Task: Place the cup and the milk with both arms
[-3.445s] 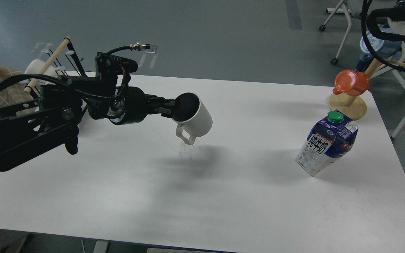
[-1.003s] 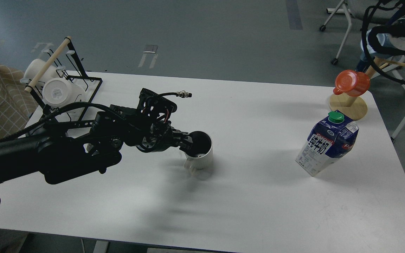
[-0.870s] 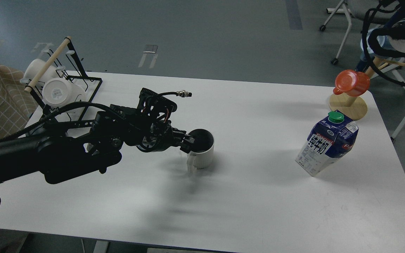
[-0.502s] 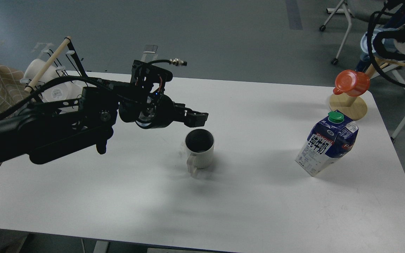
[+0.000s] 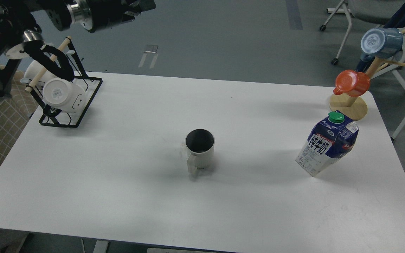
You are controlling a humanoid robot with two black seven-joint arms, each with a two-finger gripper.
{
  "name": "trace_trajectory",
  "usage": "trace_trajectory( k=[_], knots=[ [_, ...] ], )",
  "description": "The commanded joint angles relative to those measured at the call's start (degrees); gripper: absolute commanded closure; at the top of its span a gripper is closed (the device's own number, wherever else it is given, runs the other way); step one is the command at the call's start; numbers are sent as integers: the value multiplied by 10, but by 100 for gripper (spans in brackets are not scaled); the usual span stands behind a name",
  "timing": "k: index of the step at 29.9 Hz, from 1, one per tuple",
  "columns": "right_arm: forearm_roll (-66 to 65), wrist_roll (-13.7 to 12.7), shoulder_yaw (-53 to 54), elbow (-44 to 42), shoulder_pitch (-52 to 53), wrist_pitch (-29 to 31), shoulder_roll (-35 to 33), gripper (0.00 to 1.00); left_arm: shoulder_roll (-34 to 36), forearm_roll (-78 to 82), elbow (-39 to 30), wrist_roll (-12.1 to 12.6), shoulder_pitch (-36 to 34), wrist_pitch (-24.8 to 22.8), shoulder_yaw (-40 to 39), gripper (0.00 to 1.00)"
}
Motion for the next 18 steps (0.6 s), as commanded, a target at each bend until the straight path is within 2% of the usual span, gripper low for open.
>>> trace_trajectory(
  k=[1, 2, 4, 5, 6, 8, 10, 11, 14, 18],
  knots=[
    [-94, 2, -2, 113, -56, -40, -113, 0, -30, -33, 10, -19, 35, 14, -4, 2],
    [-117, 4, -2, 146, -71, -59, -146, 0, -40, -35, 11, -39, 46, 68, -4, 2],
    [-138, 5, -2, 172, -86, -77, -176, 0, -53, -36, 13, -67, 62, 116, -4, 2],
    [-157, 7, -2, 192, -95, -95, -208, 0, -68, -36, 19, -100, 79, 156, -4, 2],
    [-167, 9, -3, 200, -98, -104, -221, 0, -75, -36, 20, -116, 88, 173, -5, 2],
    [-216, 11, -7, 217, -101, -139, -261, 0, -95, -36, 27, -169, 110, 224, -6, 2],
    [-236, 11, -9, 221, -102, -154, -277, 0, -106, -36, 38, -187, 115, 247, -6, 2],
    [-253, 11, -15, 223, -104, -166, -287, 0, -118, -36, 49, -202, 117, 274, -5, 2],
    [-295, 11, -51, 224, -108, -201, -307, 0, -149, -32, 89, -211, 120, 344, -4, 2],
    [-344, 11, -116, 217, -118, -280, -319, 0, -157, -35, 168, -212, 107, 344, -4, 2]
  ],
)
